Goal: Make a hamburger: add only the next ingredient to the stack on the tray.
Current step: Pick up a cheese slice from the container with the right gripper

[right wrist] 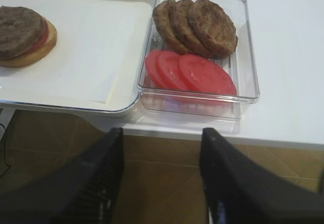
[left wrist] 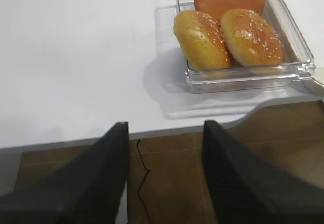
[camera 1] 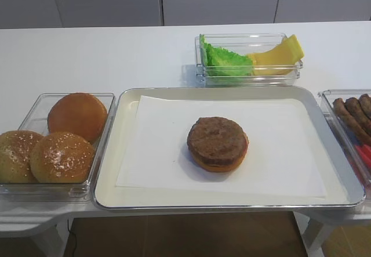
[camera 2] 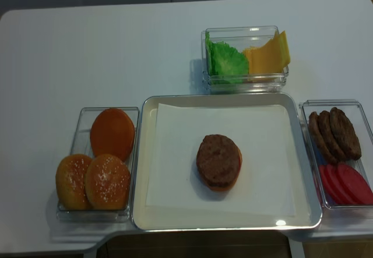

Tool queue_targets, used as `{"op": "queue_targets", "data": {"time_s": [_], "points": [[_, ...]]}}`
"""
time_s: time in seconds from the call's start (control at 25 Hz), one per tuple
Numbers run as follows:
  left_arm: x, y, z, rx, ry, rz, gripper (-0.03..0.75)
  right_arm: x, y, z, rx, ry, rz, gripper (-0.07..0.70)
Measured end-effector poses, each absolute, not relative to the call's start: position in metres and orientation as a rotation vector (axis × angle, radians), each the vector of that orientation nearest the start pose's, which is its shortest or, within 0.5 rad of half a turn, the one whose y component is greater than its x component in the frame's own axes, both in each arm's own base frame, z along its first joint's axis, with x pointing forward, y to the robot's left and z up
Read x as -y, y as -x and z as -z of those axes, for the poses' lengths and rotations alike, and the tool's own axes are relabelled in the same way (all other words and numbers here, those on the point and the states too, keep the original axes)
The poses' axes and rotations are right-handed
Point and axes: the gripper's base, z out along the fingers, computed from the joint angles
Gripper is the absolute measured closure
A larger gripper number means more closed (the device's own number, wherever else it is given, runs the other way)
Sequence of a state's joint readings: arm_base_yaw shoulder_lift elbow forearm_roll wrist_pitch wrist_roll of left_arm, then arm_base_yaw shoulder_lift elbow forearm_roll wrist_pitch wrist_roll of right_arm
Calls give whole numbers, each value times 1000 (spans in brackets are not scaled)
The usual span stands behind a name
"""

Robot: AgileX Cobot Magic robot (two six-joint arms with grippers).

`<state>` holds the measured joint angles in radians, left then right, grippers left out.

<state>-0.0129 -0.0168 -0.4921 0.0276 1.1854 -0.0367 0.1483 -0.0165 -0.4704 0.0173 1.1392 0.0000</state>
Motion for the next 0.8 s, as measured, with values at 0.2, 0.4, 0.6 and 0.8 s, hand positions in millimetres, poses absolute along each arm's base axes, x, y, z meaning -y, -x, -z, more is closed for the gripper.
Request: {"op": "queue_targets", "data": {"time_s": [0.2, 0.4, 0.6, 0.8], "points": [[-2, 12, -265, -2160, 29, -5, 366, 0, 8, -263, -2132, 160, -108, 265], [-2, 12, -265, -2160, 29, -5, 367, 0, 8, -263, -2132, 160, -108, 265], [-2, 12, -265, -2160, 29, -5, 367, 0, 8, -263, -2132, 160, -108, 265], [-2, 12, -265, -2160, 29, -5, 367, 0, 8, -263, -2132, 160, -108, 265]]}}
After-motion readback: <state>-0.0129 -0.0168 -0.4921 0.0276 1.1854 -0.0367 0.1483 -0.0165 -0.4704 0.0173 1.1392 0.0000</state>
